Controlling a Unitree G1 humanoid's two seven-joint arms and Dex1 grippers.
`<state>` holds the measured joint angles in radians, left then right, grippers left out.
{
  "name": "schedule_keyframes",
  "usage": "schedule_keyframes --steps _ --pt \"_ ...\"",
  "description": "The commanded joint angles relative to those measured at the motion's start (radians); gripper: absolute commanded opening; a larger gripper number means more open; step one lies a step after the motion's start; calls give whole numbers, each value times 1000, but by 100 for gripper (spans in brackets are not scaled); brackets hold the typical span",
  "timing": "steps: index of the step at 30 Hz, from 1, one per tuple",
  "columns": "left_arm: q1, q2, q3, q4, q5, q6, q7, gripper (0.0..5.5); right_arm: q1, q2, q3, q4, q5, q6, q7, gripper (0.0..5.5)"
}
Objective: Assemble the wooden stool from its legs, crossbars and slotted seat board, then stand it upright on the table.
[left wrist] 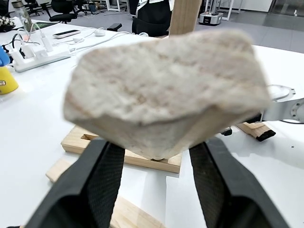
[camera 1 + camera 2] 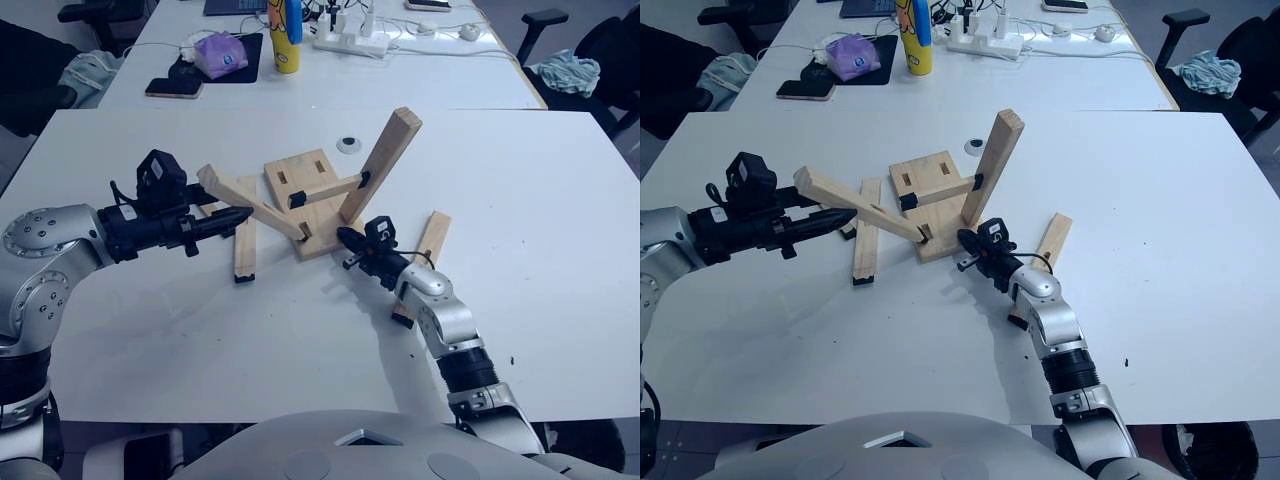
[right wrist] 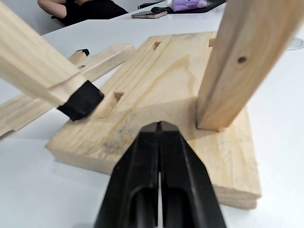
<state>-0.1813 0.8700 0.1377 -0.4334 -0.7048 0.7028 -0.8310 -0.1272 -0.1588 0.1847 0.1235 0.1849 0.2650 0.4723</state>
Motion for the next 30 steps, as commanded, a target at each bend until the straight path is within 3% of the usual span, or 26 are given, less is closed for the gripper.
schedule_keyframes --steps 1,6,17,30 --pt "-53 12 -78 43 63 -33 -60 208 42 -11 32 79 -31 80 4 0" --pt "-164 55 -200 163 199 -113 -175 208 48 -13 41 71 -31 90 14 0" --pt "-341 92 -188 266 188 -43 -318 208 69 -13 46 60 -25 96 7 0" --pt "-569 68 -358 492 376 -158 -519 208 48 -23 69 74 -34 133 14 0"
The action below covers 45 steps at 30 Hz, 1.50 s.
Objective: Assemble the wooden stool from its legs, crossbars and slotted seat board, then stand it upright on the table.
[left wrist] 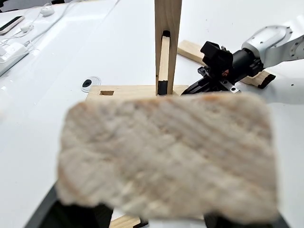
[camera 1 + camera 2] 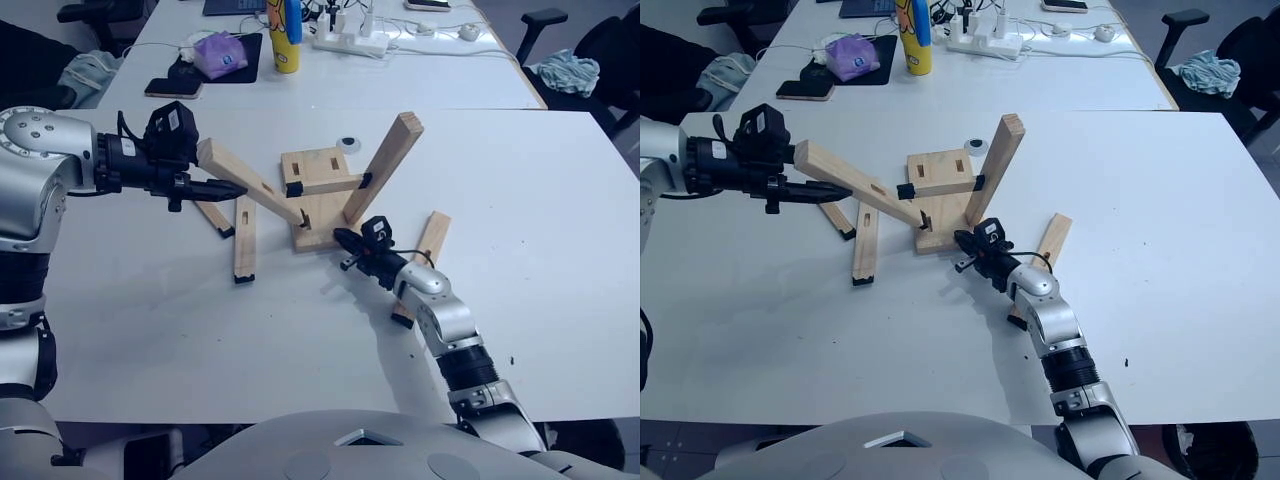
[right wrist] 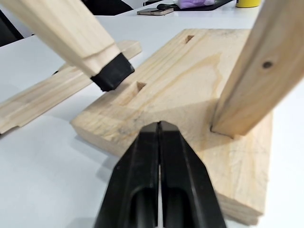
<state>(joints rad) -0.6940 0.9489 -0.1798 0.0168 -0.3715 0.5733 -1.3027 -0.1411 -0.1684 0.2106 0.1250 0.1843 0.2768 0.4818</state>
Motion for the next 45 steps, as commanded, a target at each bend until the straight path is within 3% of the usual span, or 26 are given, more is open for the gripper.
schedule_keyframes --steps 1,28,45 --pt "-64 -16 -52 54 56 -38 -57 208 62 -13 45 70 -32 125 5 0" --pt "-191 -108 -111 264 202 -157 -158 208 61 -5 71 60 -23 158 12 0" --pt "-270 -257 -96 301 217 -138 -123 208 48 -9 103 87 -39 226 -2 0"
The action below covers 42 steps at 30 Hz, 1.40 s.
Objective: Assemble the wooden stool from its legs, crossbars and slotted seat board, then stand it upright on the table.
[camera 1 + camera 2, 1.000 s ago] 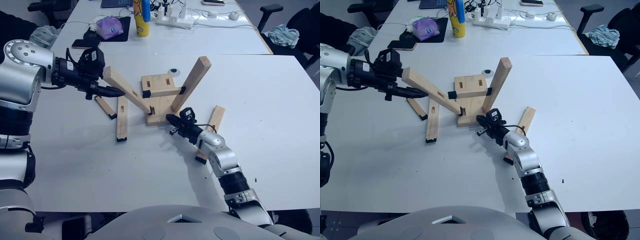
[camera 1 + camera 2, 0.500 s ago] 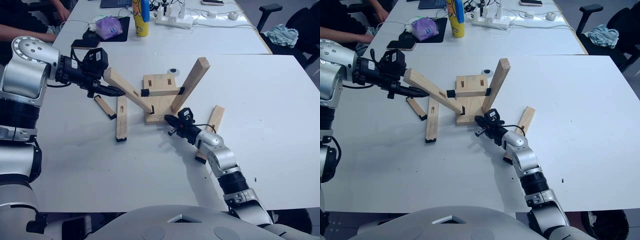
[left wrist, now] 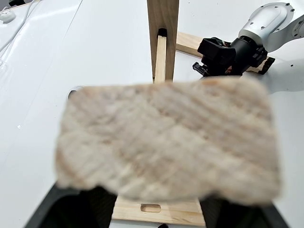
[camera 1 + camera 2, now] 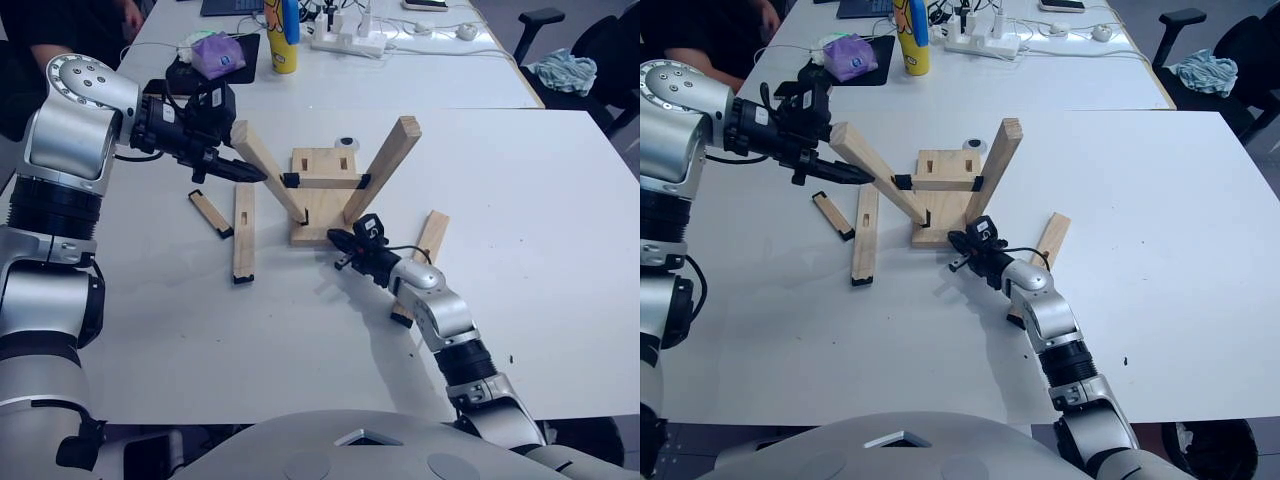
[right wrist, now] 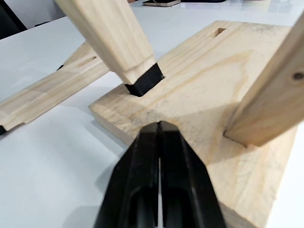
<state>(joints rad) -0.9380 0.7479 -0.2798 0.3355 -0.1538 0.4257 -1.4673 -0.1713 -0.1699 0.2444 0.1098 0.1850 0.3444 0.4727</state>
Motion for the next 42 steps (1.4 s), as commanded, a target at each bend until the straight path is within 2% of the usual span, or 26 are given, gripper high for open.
schedule_keyframes --steps 1,8,15,24,31,39,42 --pt "-27 -63 2 -15 2 8 43 208 78 -9 72 104 -42 160 7 0" --pt "-24 -141 -15 2 17 0 73 208 79 -10 82 115 -40 166 10 0" --pt "50 -129 -96 1 110 -96 64 208 75 -21 105 124 -46 181 26 0" --pt "-2 -140 -165 -12 140 -165 -27 208 61 -20 105 135 -42 194 16 0" --pt "-100 -228 -104 209 56 -18 -104 208 44 -5 86 128 -14 190 25 0" --pt "-156 -261 -70 361 62 41 -107 208 122 5 18 -186 124 21 111 0" --pt "-168 -262 -75 379 74 24 -109 208 136 32 -4 -283 131 -14 72 0"
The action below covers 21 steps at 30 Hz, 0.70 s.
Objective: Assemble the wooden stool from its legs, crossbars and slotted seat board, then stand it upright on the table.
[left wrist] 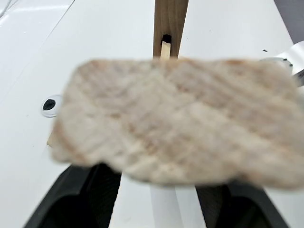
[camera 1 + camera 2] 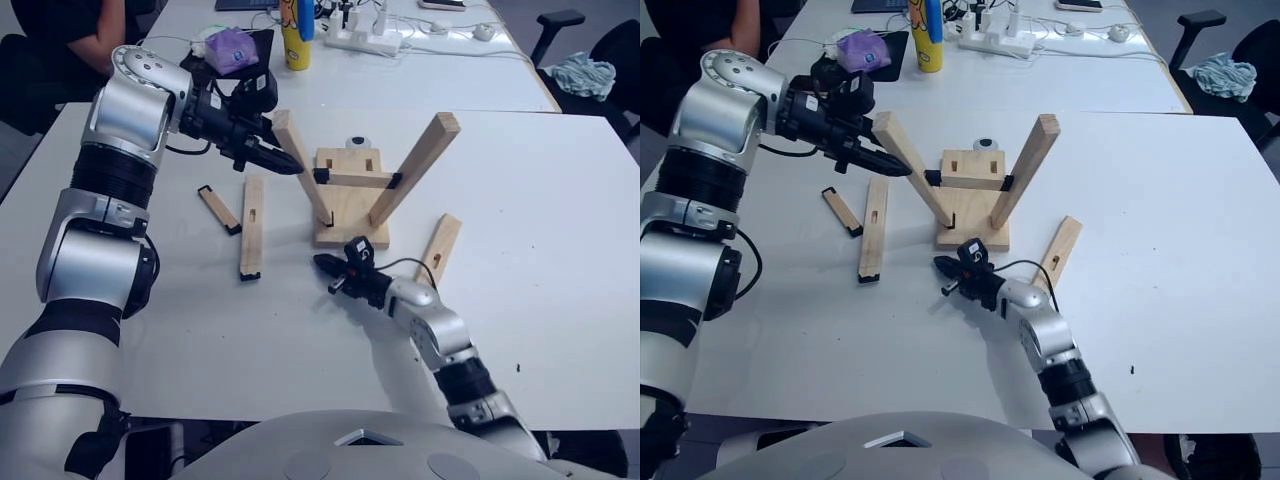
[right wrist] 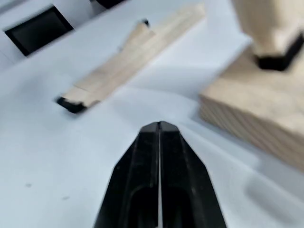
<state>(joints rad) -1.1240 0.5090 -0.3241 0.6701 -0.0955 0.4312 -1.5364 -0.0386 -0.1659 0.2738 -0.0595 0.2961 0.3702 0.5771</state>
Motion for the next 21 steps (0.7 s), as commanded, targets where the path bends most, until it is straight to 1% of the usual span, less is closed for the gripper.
schedule_keyframes --steps 1,5,8,10,13,16,19,21 --pt "17 -22 -32 45 17 15 -42 208 5 35 -43 -127 17 -45 -51 0" --pt "22 -15 -32 33 28 -11 -20 208 18 40 -74 -141 11 -73 -83 0" --pt "45 17 -35 -48 44 -24 6 208 55 -18 -74 -163 -69 -58 -130 0" --pt "63 34 -32 -119 38 -1 12 208 85 -48 -82 -177 -108 -47 -155 0" --pt "82 41 -24 -222 14 61 21 208 129 -58 -110 -217 -129 -64 -193 0" --pt "107 33 -19 -301 -6 114 42 208 113 -61 -79 -165 -230 -89 -256 0" --pt "128 23 -12 -335 -19 144 70 208 75 -27 -62 -77 -284 -85 -309 0" --pt "139 18 -7 -343 -24 146 92 208 63 -36 -28 -33 -344 -26 -332 0"
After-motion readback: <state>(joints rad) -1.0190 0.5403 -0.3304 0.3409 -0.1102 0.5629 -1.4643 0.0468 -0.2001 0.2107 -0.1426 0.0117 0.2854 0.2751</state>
